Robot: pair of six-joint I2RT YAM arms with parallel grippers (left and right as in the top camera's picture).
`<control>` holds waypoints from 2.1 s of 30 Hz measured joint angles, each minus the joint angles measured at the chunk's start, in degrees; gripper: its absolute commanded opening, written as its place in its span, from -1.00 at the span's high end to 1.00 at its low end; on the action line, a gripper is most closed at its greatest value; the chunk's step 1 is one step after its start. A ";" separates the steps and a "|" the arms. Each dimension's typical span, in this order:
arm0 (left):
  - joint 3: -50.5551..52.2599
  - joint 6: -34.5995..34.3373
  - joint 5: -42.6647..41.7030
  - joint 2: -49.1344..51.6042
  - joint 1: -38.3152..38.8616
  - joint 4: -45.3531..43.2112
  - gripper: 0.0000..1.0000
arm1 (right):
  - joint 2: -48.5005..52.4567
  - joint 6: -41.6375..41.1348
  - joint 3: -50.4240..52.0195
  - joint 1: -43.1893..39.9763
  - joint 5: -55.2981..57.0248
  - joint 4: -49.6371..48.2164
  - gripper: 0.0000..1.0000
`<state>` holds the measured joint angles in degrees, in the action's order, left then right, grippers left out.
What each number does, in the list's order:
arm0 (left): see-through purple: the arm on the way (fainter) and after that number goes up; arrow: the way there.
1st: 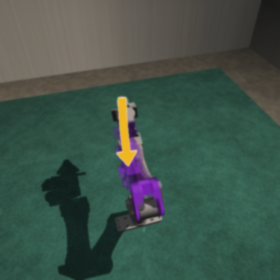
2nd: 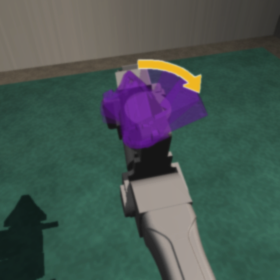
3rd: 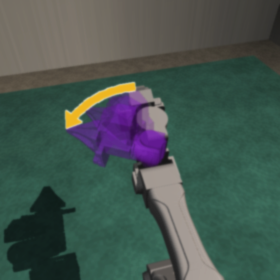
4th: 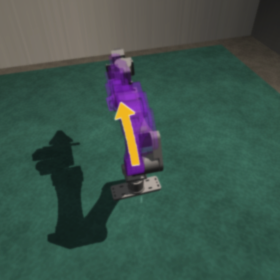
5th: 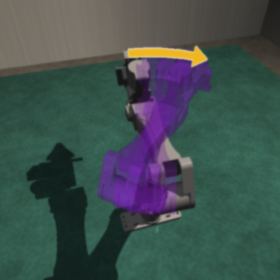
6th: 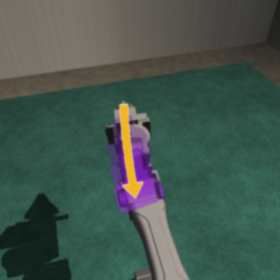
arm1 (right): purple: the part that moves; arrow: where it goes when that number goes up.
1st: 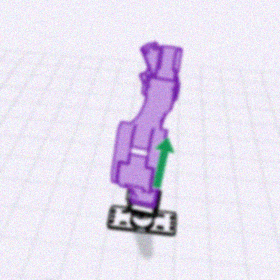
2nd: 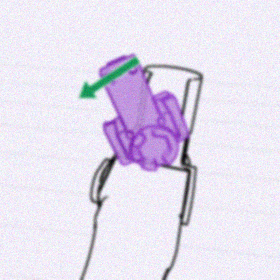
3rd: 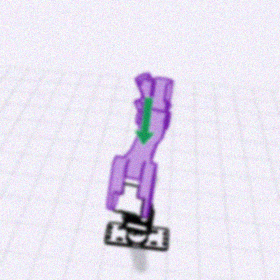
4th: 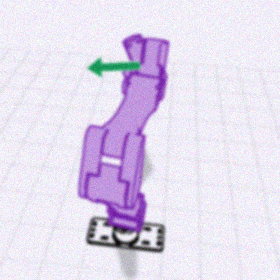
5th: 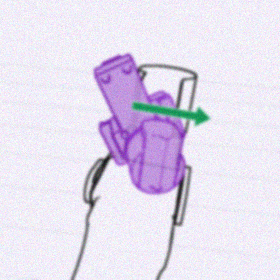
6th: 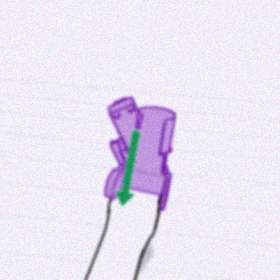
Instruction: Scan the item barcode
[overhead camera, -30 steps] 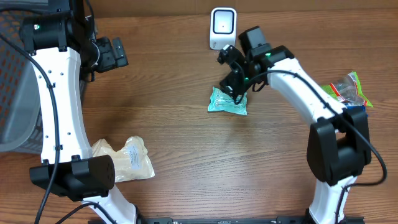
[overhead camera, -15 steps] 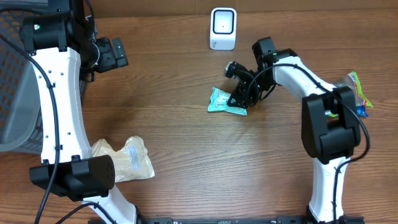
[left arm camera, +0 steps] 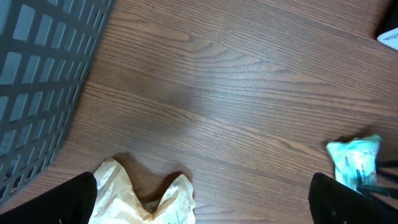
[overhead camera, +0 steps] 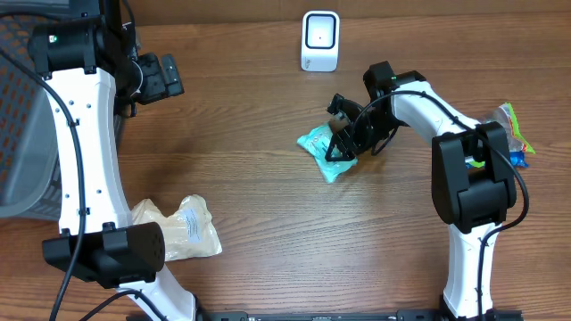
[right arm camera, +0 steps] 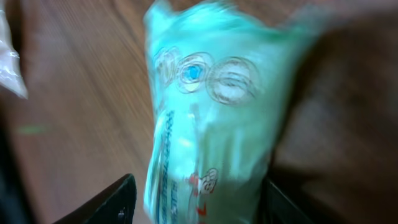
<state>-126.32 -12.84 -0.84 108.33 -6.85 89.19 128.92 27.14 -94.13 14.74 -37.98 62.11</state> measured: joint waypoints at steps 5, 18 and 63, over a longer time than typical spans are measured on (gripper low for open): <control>0.00 0.00 0.02 0.00 0.00 0.00 -1.00 | 0.04 -12.13 0.00 -0.02 -3.78 2.58 -0.38; 0.00 0.00 0.00 0.00 0.02 0.00 -1.00 | -0.07 -34.60 0.39 0.79 3.23 -8.41 0.92; 0.00 0.00 0.00 0.00 0.00 0.02 -1.00 | 5.70 -44.63 -14.62 38.69 65.11 19.61 -0.16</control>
<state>-126.32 -12.84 -0.84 108.33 -6.85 89.21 134.63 -17.50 -108.75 53.43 27.14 81.71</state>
